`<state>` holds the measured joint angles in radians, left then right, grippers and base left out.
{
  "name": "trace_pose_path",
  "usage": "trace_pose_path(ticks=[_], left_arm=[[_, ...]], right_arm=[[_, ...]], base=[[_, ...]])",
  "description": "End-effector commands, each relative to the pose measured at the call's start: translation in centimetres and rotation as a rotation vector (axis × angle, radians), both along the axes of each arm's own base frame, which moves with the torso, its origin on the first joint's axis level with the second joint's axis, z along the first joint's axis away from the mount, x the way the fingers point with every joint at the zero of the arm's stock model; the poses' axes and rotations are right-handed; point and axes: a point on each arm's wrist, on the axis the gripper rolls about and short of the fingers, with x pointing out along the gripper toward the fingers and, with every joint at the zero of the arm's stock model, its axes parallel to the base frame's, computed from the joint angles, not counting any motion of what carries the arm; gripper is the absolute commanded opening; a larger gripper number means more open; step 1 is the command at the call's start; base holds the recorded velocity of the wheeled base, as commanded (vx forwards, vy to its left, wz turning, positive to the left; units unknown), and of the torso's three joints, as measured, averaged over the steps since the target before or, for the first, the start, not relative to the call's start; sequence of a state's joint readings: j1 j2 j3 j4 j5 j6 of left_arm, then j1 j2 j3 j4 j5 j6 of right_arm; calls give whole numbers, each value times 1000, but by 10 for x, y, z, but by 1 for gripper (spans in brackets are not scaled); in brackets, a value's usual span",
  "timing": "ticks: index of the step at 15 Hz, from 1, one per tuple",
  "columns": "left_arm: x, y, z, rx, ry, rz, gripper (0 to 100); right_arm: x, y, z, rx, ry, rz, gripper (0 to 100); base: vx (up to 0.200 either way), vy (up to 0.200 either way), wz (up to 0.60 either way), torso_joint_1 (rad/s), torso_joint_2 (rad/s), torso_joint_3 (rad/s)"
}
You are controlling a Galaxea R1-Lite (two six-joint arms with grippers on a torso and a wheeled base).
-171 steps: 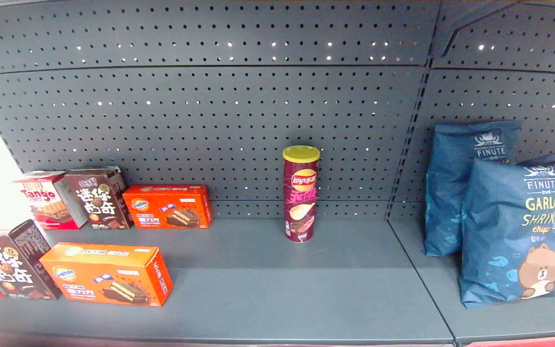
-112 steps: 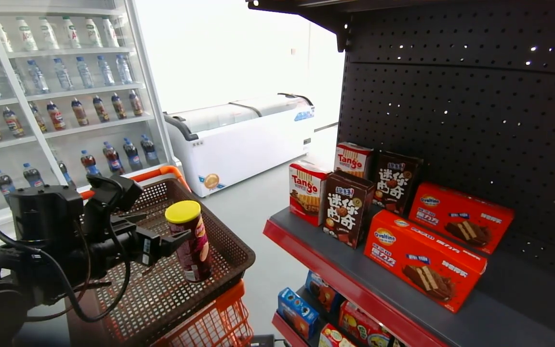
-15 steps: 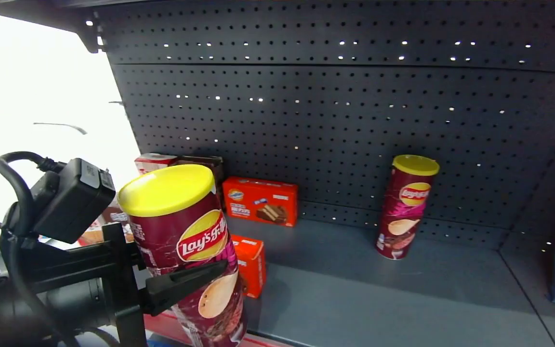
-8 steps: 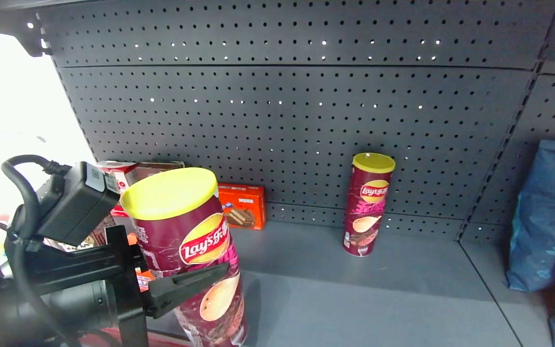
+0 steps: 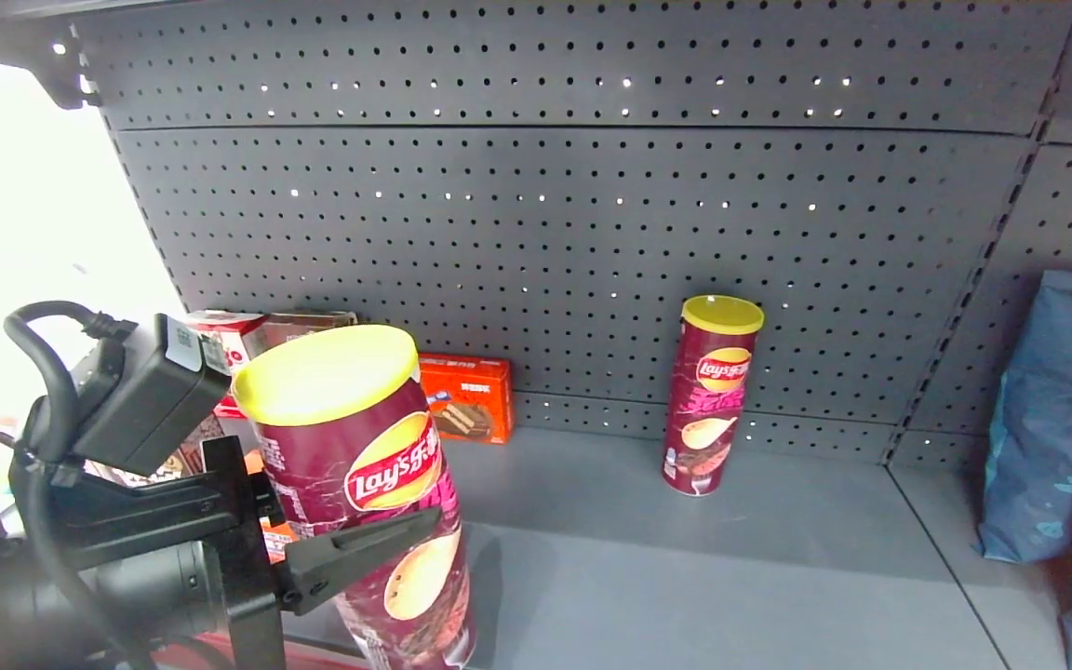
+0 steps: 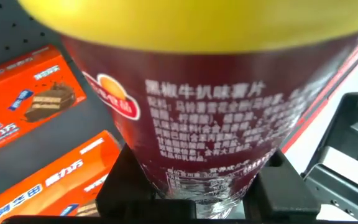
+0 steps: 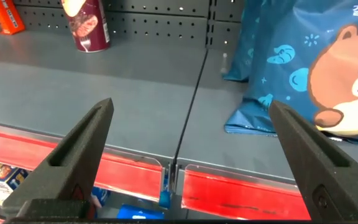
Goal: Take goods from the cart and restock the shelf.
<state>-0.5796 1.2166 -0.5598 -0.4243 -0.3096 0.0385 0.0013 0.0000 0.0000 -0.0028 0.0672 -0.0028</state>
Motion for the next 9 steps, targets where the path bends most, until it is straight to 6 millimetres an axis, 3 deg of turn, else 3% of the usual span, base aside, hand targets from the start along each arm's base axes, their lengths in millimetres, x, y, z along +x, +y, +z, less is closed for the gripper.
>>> trace_pose_path(ticks=[1, 4, 9], left_arm=[[1, 0, 0, 1, 2, 1, 0], [1, 0, 0, 1, 2, 1, 0], [1, 0, -1, 2, 3, 6, 0]], right_arm=[[0, 0, 0, 0, 0, 1, 100], [0, 0, 0, 0, 0, 1, 100], [0, 0, 0, 0, 0, 1, 100]], base=[[0, 0, -600, 7, 2, 2], [0, 0, -600, 1, -2, 1], [0, 0, 0, 0, 0, 0]])
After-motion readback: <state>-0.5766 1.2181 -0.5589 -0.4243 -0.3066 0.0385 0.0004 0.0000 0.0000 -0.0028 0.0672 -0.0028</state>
